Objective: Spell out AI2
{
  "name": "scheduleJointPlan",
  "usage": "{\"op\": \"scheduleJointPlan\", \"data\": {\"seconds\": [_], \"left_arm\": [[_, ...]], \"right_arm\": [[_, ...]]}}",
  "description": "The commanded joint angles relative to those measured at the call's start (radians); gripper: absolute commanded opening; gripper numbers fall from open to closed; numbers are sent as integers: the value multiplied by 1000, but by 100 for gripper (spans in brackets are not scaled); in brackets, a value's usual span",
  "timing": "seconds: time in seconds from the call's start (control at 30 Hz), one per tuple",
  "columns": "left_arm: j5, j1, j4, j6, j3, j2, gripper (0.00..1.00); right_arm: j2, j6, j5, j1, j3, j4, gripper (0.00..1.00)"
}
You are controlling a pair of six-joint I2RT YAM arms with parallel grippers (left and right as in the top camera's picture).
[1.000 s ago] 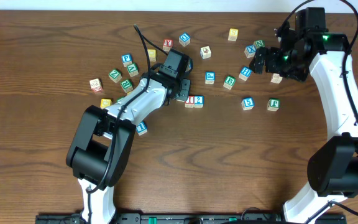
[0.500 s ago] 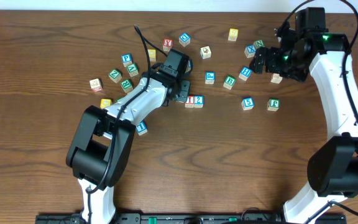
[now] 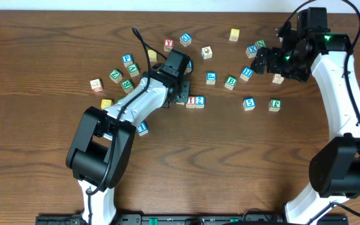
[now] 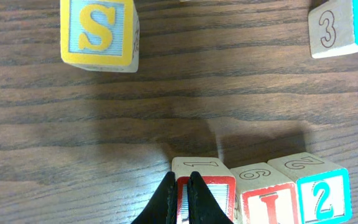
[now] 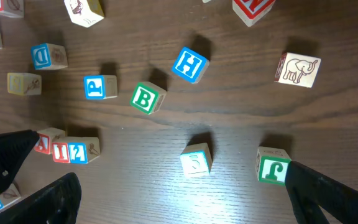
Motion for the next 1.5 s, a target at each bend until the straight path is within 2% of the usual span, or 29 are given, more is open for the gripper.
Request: {"op": "scheduleJointPlan", "data": {"seconds": [0.0, 1.4, 1.47], "left_arm": [[-2, -1, -32, -56, -8, 6, 8], [-2, -26, -89, -259, -8, 6, 8], [-3, -26, -89, -258, -8, 6, 12]], "right_arm": [[-19, -7, -3, 8, 12, -2, 99], [-19, -7, -3, 8, 12, -2, 99], [-19, -7, -3, 8, 12, -2, 99]]}}
